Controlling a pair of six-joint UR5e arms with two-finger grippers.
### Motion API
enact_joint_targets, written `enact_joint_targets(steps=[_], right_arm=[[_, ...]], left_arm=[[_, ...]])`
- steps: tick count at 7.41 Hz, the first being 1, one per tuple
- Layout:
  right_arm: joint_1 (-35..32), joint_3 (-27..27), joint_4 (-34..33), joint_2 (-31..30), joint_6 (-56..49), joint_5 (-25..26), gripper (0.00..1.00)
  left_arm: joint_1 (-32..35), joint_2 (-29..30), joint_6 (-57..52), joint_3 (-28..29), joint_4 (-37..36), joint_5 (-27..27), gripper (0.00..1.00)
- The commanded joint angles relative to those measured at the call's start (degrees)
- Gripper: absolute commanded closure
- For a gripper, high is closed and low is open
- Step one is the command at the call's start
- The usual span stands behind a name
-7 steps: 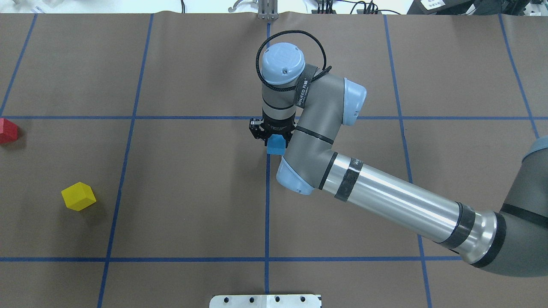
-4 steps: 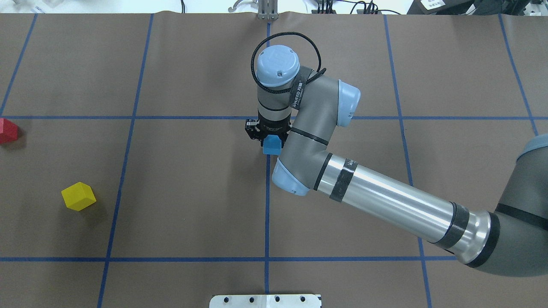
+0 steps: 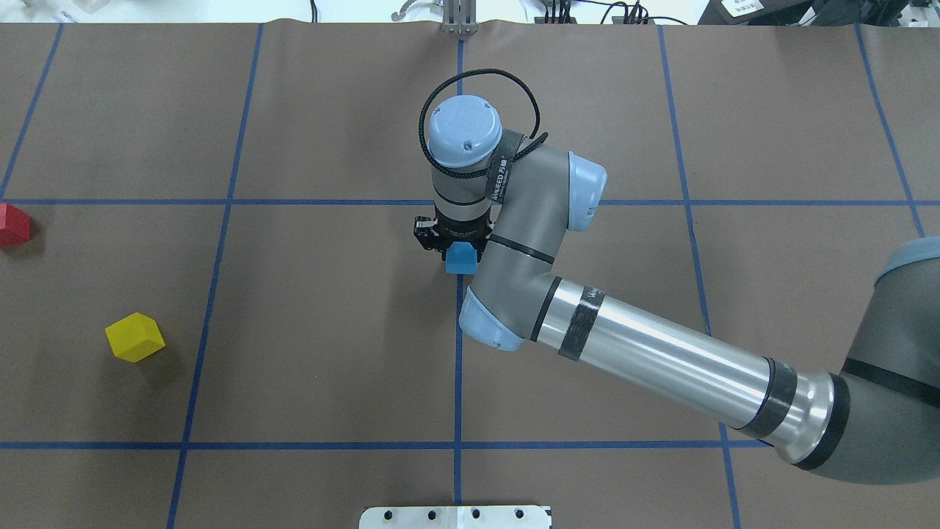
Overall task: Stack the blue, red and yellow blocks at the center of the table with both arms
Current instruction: 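Lower the blue cube at the center and open the right gripper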
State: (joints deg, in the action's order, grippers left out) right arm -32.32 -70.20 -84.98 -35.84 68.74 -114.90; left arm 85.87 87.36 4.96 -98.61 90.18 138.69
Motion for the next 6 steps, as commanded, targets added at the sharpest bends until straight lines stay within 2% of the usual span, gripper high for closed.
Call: enact_joint_targets(steps=[1, 6], right_arm=[[0.5, 0.2, 0.4, 0.0, 0.0, 0.3, 1.0], [0.5, 0.8, 0.4, 0.2, 0.1, 0.4, 1.0]], left_arm=[[0.0, 0.0, 0.0, 0.0, 0.0, 0.0, 0.0], [0.0, 0.0, 0.1, -0.2, 0.0, 0.0, 0.0]])
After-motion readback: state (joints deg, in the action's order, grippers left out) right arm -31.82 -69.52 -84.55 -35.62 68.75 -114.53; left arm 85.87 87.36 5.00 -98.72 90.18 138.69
